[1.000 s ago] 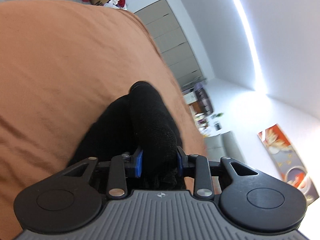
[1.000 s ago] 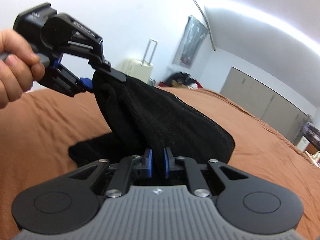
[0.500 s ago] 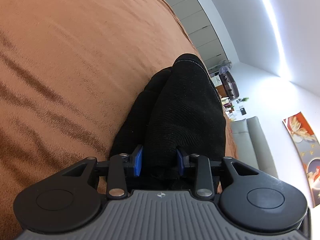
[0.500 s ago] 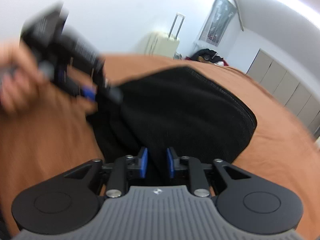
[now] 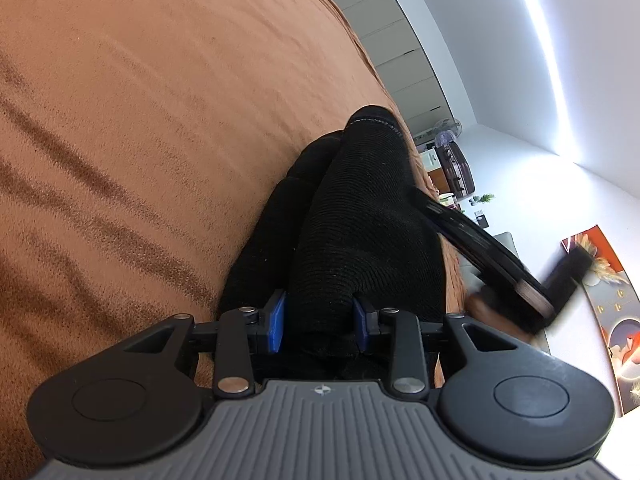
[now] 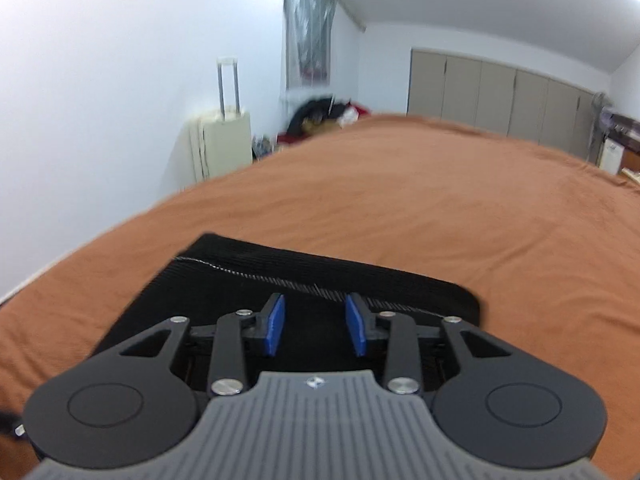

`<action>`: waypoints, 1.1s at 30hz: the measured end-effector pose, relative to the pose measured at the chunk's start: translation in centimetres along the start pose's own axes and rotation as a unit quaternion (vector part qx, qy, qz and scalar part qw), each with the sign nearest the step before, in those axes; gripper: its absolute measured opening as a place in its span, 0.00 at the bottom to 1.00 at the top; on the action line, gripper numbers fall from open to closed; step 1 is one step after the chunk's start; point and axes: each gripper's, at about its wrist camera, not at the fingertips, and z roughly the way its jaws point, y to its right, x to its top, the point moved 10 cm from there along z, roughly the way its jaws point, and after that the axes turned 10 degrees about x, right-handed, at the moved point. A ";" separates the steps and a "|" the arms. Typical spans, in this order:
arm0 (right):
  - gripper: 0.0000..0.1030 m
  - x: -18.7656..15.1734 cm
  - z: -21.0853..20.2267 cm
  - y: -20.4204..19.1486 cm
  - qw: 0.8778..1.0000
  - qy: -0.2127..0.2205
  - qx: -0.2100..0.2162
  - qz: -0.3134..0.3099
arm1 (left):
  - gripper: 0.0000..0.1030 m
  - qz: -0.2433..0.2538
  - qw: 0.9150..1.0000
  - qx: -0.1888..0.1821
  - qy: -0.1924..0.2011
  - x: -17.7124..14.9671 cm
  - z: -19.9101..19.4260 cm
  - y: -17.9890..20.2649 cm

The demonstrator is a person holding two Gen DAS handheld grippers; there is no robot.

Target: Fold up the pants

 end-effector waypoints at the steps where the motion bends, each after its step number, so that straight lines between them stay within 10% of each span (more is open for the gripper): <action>1: 0.34 -0.2 1.7 -0.1 1.000 -0.013 -0.002 0.001 | 0.37 -0.001 1.000 0.003 0.001 0.0 0.0 -0.1; 7: 0.34 -0.6 6.6 -0.4 0.998 -0.065 0.006 -0.008 | 0.37 0.001 1.000 0.009 0.001 0.4 0.4 -0.3; 24: 0.33 1.5 2.3 -7.2 0.997 0.007 0.072 0.014 | 0.40 0.024 0.999 0.029 0.004 0.1 0.0 1.0; 33: 0.31 -8.7 -6.4 -6.6 0.999 0.002 -0.016 0.037 | 0.40 0.012 1.000 0.023 0.005 -0.2 -0.1 1.7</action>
